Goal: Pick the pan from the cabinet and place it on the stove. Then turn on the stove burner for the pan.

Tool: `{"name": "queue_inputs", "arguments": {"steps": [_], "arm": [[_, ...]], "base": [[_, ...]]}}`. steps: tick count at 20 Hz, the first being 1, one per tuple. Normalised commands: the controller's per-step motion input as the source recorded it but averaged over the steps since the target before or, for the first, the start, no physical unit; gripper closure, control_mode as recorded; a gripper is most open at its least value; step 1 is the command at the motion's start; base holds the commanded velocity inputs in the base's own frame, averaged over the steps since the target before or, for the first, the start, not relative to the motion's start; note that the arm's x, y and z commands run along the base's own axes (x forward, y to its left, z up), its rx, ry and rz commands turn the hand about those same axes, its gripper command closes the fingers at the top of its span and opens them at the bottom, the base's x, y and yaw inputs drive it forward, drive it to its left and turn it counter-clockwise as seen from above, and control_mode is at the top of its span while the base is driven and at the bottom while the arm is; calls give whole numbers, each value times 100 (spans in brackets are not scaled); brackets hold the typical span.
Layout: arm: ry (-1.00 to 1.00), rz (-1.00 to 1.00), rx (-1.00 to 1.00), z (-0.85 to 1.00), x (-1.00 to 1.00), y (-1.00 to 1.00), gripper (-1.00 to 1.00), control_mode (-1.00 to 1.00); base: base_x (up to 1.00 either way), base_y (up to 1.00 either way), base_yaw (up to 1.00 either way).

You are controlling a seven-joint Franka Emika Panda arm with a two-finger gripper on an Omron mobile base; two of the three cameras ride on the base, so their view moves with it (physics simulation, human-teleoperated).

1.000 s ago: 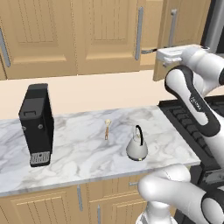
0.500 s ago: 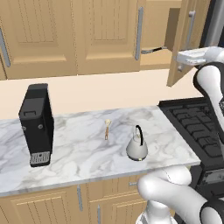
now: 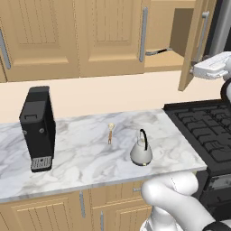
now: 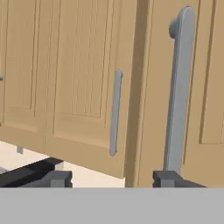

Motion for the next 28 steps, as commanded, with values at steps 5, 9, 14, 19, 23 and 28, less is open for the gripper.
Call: {"name": "queue_inputs", "arguments": {"steps": [5, 9, 14, 19, 23, 28], "arm": [[-10, -1, -25, 14, -43, 93, -100, -100], [-1, -14, -34, 3, -3, 100, -100, -100], [12, -34, -33, 0, 15, 54, -100, -100], [16, -36, -29, -4, 33, 14, -100, -100], [17, -25, -22, -10, 44, -5, -100, -100], [15, -16, -13, -7, 45, -16, -100, -100]], "base": [[0, 0, 0], [0, 0, 0], [0, 0, 0], [0, 0, 0], [0, 0, 0], [0, 0, 0]]}}
